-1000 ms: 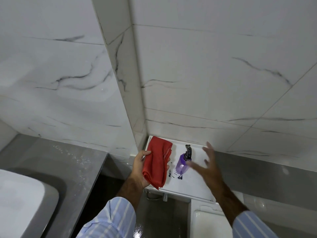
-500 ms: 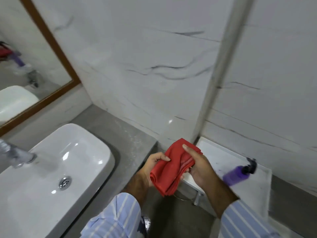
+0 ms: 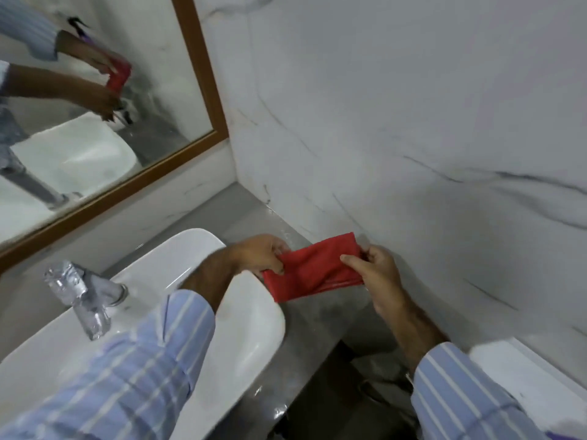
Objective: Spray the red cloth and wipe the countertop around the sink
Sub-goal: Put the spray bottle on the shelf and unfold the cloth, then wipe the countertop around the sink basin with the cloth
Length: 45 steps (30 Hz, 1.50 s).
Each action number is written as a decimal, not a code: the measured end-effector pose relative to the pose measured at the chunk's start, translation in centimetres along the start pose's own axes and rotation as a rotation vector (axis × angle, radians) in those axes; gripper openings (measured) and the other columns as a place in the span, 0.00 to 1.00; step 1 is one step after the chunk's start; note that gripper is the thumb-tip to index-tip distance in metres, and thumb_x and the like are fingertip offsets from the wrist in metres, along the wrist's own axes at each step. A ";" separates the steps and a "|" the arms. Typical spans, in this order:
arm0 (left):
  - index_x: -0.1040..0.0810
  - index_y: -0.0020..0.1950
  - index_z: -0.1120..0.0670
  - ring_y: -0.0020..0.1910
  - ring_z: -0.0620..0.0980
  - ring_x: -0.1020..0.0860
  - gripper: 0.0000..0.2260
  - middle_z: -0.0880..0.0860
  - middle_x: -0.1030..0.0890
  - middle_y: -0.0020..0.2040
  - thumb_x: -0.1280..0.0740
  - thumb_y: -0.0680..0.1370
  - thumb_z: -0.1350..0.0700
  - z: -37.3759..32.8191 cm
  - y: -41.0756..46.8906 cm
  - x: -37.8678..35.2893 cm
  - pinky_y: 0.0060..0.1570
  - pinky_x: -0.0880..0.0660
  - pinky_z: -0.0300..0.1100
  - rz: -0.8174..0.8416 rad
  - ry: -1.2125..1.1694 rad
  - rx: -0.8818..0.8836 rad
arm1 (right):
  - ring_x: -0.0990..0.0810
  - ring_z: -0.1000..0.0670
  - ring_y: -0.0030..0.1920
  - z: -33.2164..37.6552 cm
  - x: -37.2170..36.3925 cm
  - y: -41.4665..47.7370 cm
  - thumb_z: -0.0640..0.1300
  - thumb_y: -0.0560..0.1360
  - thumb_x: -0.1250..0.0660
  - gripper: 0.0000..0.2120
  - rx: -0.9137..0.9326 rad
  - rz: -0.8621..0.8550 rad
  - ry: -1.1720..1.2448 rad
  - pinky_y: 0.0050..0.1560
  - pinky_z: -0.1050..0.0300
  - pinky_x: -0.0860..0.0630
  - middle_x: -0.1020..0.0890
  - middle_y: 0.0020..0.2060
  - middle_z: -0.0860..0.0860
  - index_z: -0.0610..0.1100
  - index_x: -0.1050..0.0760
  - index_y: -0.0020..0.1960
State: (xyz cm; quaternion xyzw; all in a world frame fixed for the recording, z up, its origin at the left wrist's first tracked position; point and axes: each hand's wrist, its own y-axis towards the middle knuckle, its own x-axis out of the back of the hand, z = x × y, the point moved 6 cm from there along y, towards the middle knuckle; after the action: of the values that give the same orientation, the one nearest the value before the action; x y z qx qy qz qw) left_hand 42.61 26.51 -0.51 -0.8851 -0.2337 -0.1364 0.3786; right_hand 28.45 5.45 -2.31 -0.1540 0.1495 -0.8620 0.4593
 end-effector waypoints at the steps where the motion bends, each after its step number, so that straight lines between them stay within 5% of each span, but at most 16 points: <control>1: 0.16 0.59 0.58 0.48 0.54 0.18 0.16 0.58 0.14 0.52 0.26 0.73 0.66 0.0 1.3 2.1 0.42 0.24 0.38 -0.050 0.172 -0.012 | 0.12 0.52 0.43 0.6 -1.2 1.4 0.42 0.72 0.21 0.10 0.046 0.018 -0.124 0.46 0.57 0.15 0.11 0.46 0.50 0.48 0.17 0.52; 4: 0.16 0.60 0.55 0.55 0.56 0.17 0.16 0.56 0.14 0.57 0.27 0.73 0.64 0.9 6.0 7.1 0.45 0.28 0.37 -0.179 0.482 -0.022 | 0.18 0.56 0.39 1.8 -5.8 5.8 0.41 0.68 0.19 0.13 0.277 0.065 -0.536 0.40 0.62 0.21 0.17 0.39 0.56 0.49 0.21 0.48; 8: 0.18 0.53 0.55 0.57 0.59 0.20 0.09 0.57 0.17 0.57 0.30 0.74 0.64 2.9 10.8 9.9 0.52 0.25 0.45 -0.337 0.566 -0.082 | 0.21 0.40 0.40 2.1 -11.3 9.7 0.34 0.66 0.22 0.12 0.693 0.079 -0.902 0.39 0.50 0.26 0.22 0.39 0.44 0.42 0.25 0.42; 11: 0.22 0.58 0.57 0.60 0.61 0.22 0.11 0.59 0.21 0.59 0.33 0.77 0.64 4.4 13.1 10.4 0.55 0.23 0.52 -0.440 0.716 -0.154 | 0.18 0.35 0.44 1.2 -14.6 11.3 0.30 0.63 0.20 0.15 0.862 0.102 -1.134 0.45 0.44 0.18 0.17 0.43 0.37 0.36 0.20 0.46; 14: 0.25 0.70 0.55 0.67 0.61 0.25 0.20 0.58 0.23 0.67 0.34 0.79 0.63 6.7 15.1 9.0 0.60 0.25 0.54 -0.338 0.926 -0.149 | 0.17 0.35 0.44 -1.0 -16.1 12.1 0.32 0.68 0.24 0.09 0.907 0.152 -1.289 0.45 0.43 0.18 0.17 0.44 0.37 0.37 0.19 0.47; 17: 0.21 0.67 0.55 0.68 0.61 0.24 0.16 0.59 0.23 0.70 0.34 0.80 0.59 9.3 16.2 7.1 0.65 0.24 0.52 -0.058 0.914 -0.045 | 0.20 0.36 0.54 -5.3 -16.5 12.4 0.40 0.76 0.31 0.11 0.787 0.368 -1.390 0.57 0.43 0.22 0.18 0.54 0.38 0.37 0.20 0.56; 20: 0.18 0.64 0.53 0.66 0.61 0.22 0.15 0.58 0.19 0.66 0.32 0.78 0.58 9.5 14.9 7.4 0.64 0.23 0.49 -0.082 0.719 0.016 | 0.24 0.40 0.61 -8.2 -15.3 12.0 0.50 0.71 0.32 0.24 0.631 0.474 -1.351 0.65 0.45 0.27 0.21 0.61 0.42 0.40 0.22 0.63; 23: 0.17 0.61 0.55 0.63 0.60 0.21 0.13 0.58 0.18 0.61 0.31 0.77 0.55 9.4 10.7 9.1 0.64 0.25 0.50 -0.516 0.491 0.023 | 0.21 0.42 0.59 -7.2 -16.0 12.2 0.48 0.73 0.30 0.20 0.772 0.376 -1.233 0.63 0.45 0.23 0.18 0.58 0.43 0.41 0.19 0.61; 26: 0.26 0.74 0.59 0.75 0.63 0.30 0.27 0.62 0.25 0.73 0.31 0.79 0.46 10.6 4.6 7.1 0.78 0.36 0.56 -0.900 0.467 0.180 | 0.22 0.38 0.71 -5.5 -19.1 13.8 0.43 0.79 0.31 0.20 0.918 0.333 -1.222 0.72 0.41 0.25 0.19 0.68 0.40 0.38 0.22 0.70; 28: 0.42 0.83 0.60 0.84 0.63 0.44 0.38 0.63 0.42 0.84 0.36 0.81 0.39 11.6 2.7 4.0 0.82 0.45 0.59 -0.882 0.390 0.310 | 0.31 0.40 0.78 -5.5 -21.2 15.3 0.45 0.82 0.34 0.26 0.941 0.397 -1.248 0.78 0.42 0.32 0.27 0.76 0.41 0.37 0.31 0.78; 31: 0.56 0.86 0.58 0.86 0.58 0.55 0.39 0.58 0.58 0.87 0.48 0.83 0.37 12.3 2.8 1.9 0.84 0.48 0.59 -0.838 0.284 0.350 | 0.44 0.43 0.84 -6.9 -23.5 17.5 0.52 0.86 0.43 0.30 0.914 0.520 -1.322 0.83 0.44 0.44 0.40 0.83 0.43 0.39 0.44 0.83; 34: 0.57 0.86 0.58 0.86 0.58 0.56 0.38 0.58 0.58 0.87 0.54 0.83 0.38 12.8 3.3 2.4 0.84 0.50 0.59 -0.904 0.322 0.352 | 0.46 0.44 0.84 -7.5 -25.2 19.5 0.53 0.87 0.46 0.30 0.928 0.497 -1.335 0.83 0.45 0.47 0.43 0.84 0.44 0.40 0.45 0.83; 40: 0.53 0.85 0.59 0.86 0.58 0.53 0.35 0.58 0.54 0.87 0.47 0.85 0.43 13.7 3.7 2.2 0.84 0.49 0.58 -0.957 0.381 0.368 | 0.45 0.44 0.84 -6.5 -27.5 21.8 0.55 0.86 0.45 0.32 0.866 0.355 -1.286 0.82 0.46 0.44 0.42 0.84 0.43 0.38 0.45 0.83; 45: 0.54 0.85 0.60 0.86 0.57 0.55 0.34 0.58 0.56 0.87 0.48 0.85 0.44 13.4 3.6 1.7 0.84 0.49 0.58 -0.928 0.396 0.425 | 0.45 0.45 0.84 -9.7 -22.7 17.2 0.58 0.86 0.46 0.32 0.953 0.508 -1.335 0.82 0.43 0.43 0.42 0.84 0.44 0.39 0.44 0.83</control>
State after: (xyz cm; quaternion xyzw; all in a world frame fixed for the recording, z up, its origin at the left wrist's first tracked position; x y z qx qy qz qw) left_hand 46.76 34.68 -11.01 -0.5504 -0.5463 -0.4029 0.4860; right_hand 49.42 16.40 -20.87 -0.3815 -0.5001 -0.4328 0.6458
